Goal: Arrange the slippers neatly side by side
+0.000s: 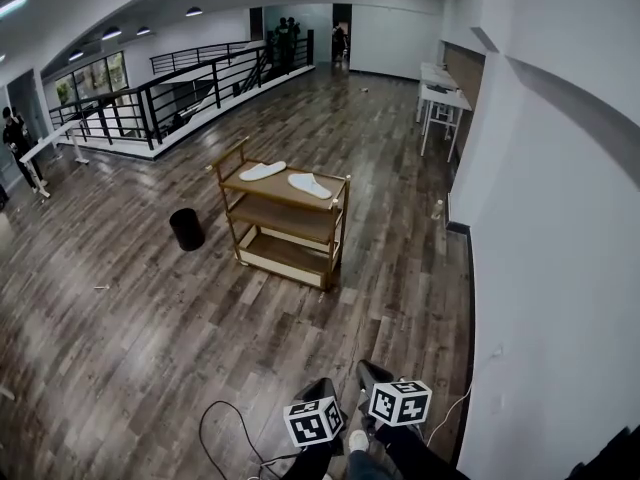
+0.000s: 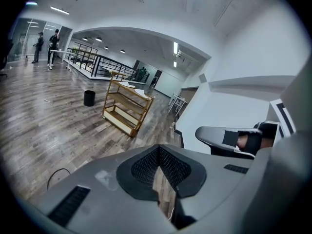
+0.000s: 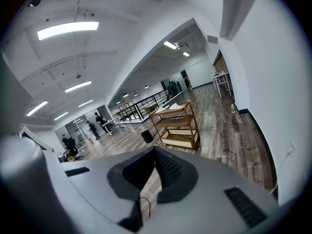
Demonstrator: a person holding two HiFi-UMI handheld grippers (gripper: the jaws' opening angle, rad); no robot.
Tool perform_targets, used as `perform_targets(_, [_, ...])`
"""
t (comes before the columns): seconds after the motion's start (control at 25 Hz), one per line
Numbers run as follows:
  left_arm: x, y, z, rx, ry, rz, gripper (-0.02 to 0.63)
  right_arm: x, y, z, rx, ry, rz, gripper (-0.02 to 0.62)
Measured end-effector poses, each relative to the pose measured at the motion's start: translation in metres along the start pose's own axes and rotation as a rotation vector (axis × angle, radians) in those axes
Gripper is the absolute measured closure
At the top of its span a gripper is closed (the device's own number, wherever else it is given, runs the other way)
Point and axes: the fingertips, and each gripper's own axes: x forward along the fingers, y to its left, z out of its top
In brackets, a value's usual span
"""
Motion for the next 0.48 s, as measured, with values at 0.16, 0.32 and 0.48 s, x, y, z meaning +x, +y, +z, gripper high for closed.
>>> perform_targets(0.16, [0.032,-0.002,0.020,0.001,0.003,0.023,0.607,0.023,-0.027,0.024,0.004,0.006,-0.002,0.597])
perform_targets(0.32, [0.064,-0.011,0.045,0.002,-0.011,0.041,0.607,0.048,-0.045,0.052,-0.006,0.013,0.029,0.597])
perform_targets(0.48, [0.095,-0.020,0.061,-0.010,-0.017,0.062,0.607,0.069,-0.064,0.075,-0.018,0.024,0.055,0.598])
